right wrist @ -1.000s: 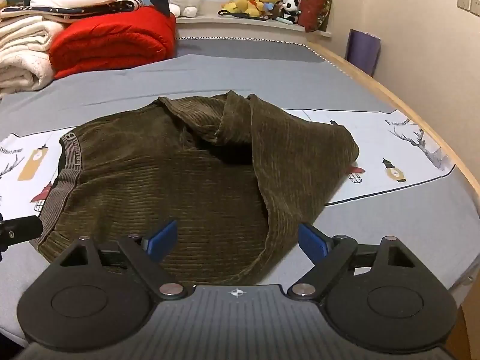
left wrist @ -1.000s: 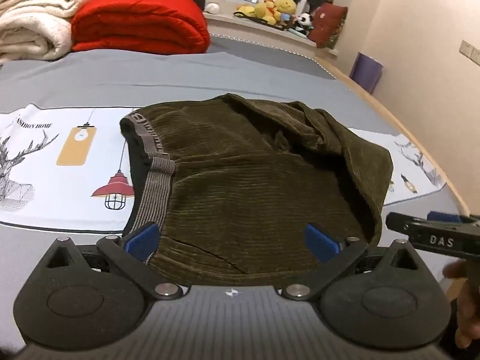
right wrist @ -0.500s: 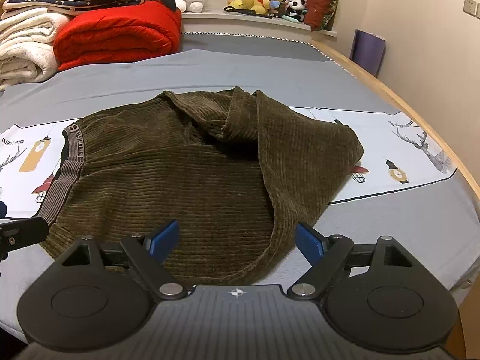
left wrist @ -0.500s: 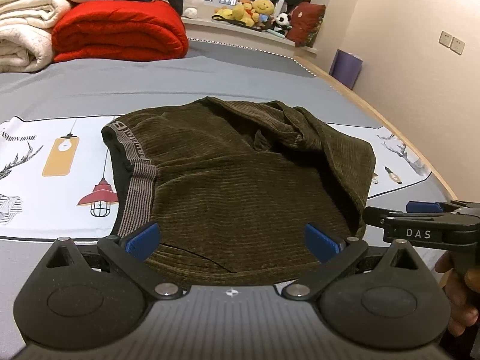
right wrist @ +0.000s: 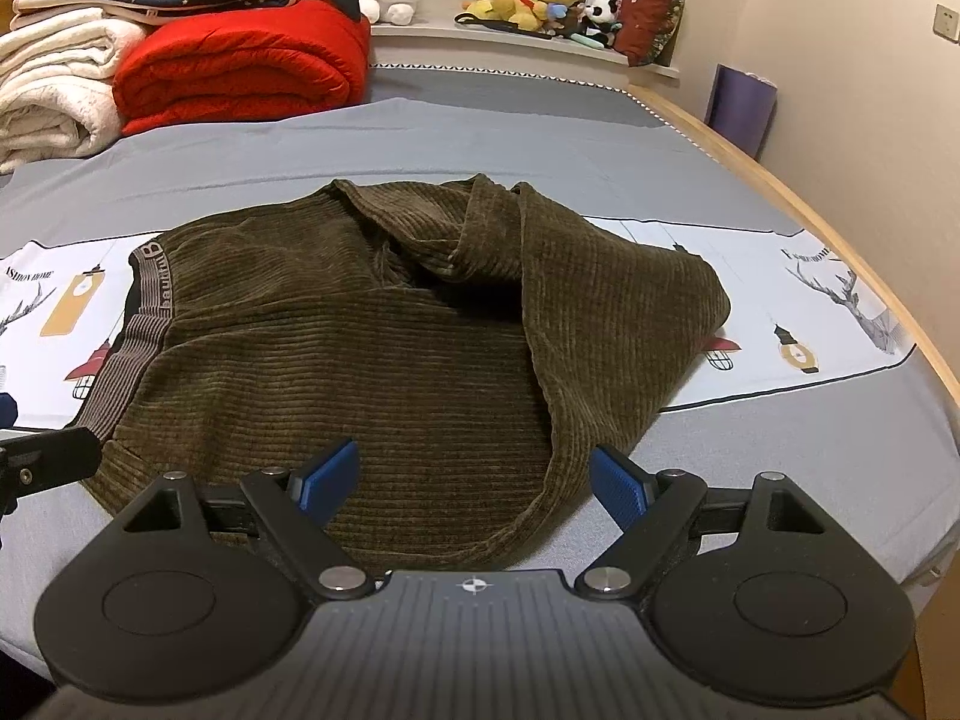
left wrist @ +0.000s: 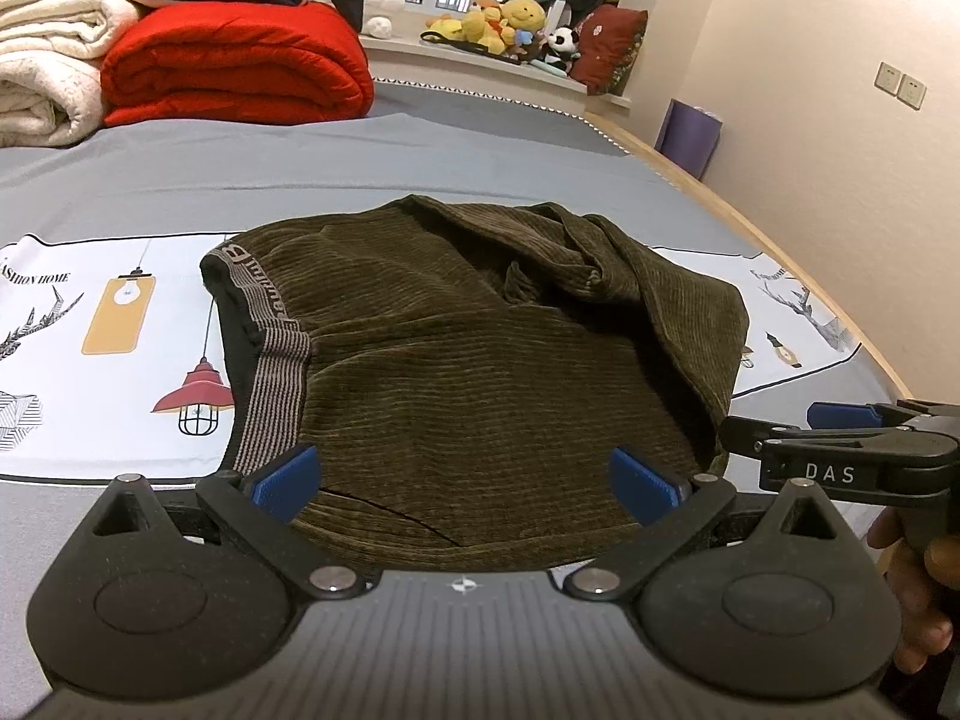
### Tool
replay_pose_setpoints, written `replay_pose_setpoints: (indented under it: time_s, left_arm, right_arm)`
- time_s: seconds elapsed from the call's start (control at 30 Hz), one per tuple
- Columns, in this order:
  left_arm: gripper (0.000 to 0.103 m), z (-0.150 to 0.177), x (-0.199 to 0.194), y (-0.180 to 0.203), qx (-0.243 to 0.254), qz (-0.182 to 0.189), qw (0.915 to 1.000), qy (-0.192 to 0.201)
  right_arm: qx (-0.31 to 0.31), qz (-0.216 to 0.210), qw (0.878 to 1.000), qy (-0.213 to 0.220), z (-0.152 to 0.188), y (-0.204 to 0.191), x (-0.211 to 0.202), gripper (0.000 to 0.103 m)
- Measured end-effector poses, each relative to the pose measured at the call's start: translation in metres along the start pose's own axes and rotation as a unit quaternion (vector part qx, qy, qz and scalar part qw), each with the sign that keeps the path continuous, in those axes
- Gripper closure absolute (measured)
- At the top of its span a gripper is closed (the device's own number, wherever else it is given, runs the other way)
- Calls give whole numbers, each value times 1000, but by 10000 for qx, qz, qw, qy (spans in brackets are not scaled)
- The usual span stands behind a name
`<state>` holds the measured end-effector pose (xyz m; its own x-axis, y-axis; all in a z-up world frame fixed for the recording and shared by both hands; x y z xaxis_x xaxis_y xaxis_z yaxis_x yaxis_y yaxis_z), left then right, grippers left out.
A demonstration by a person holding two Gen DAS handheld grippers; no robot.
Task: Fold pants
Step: 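Move both grippers toward the waistband of the olive corduroy pants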
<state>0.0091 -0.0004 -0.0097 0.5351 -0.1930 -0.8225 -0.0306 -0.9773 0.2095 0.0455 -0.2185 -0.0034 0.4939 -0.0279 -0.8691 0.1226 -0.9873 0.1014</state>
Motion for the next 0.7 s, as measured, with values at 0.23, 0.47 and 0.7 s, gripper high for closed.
replay_pose_setpoints:
  time_s: [0.23,0.47,0.7]
  left_arm:
    - [0,0,1,0,-30,7,10000,-7]
    - [3,1,1,1,-6,10,10000,-1]
    - [21,3,1,6,123,-132,9998,87]
  right_arm:
    - [-23,17,10000,7,1,-3,0,19]
    - [-37,20,10000,4,0,-3,0,19]
    - [-35,19,10000,11,1,-4,0,19]
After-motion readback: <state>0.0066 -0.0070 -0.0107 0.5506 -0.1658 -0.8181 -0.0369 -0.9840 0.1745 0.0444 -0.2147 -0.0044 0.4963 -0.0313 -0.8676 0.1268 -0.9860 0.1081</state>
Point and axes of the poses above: each gripper's, at about its wrist camera, not at the fingertips, and x roughly the way its jaws point, y to its right, z to its underside, the point moved 1 cm from there along x, roughly the way its jaws point, and after that the axes turned 15 degrees about -y, right-handed, at the moved point
